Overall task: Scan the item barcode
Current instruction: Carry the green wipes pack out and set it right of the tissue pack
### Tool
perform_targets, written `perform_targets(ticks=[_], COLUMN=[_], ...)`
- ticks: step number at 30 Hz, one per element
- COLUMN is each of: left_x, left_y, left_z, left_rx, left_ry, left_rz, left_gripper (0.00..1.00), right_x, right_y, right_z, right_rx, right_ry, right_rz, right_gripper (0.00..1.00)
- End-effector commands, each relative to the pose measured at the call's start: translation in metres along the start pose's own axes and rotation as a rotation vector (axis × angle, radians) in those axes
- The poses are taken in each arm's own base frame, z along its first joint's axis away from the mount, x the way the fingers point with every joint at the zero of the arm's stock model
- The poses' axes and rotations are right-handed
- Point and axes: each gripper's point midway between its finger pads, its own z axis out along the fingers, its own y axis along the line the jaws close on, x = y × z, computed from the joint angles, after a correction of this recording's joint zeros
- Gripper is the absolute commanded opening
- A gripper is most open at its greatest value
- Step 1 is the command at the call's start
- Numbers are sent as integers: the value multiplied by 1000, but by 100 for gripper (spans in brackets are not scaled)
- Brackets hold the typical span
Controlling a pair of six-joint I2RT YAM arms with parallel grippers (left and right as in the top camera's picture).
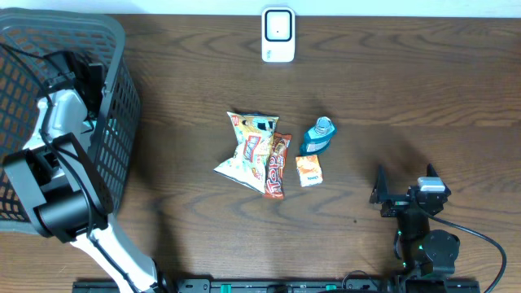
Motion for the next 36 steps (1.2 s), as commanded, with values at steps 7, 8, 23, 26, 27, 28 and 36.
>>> perform_targets(ticks=[7,8,23,26,27,28,36], left_x=[-7,-11,-41,-34,-32,-30,-4], left_y=[30,31,-47,-93,-109,-127,-247], left_z=[-84,-99,-343,-374,-381,-387,-397], left_rx=[-124,-126,319,488,537,584,792], left_ry=[-113,-146,-696,-724,-726,-724,-620], left_rz=[-311,-350,-353,-243,-205,-163,107], left_gripper=[7,7,7,7,7,7,7], right_x=[0,0,0,0,0,0,0], right_y=[1,1,1,1,1,1,1], right_z=[0,0,0,0,0,0,0], right_rx=[-4,-4,-4,-4,-4,-4,-4], right_ry=[0,0,0,0,0,0,0], right_rz=[10,10,10,10,10,10,10], right_gripper=[99,99,99,99,99,99,99])
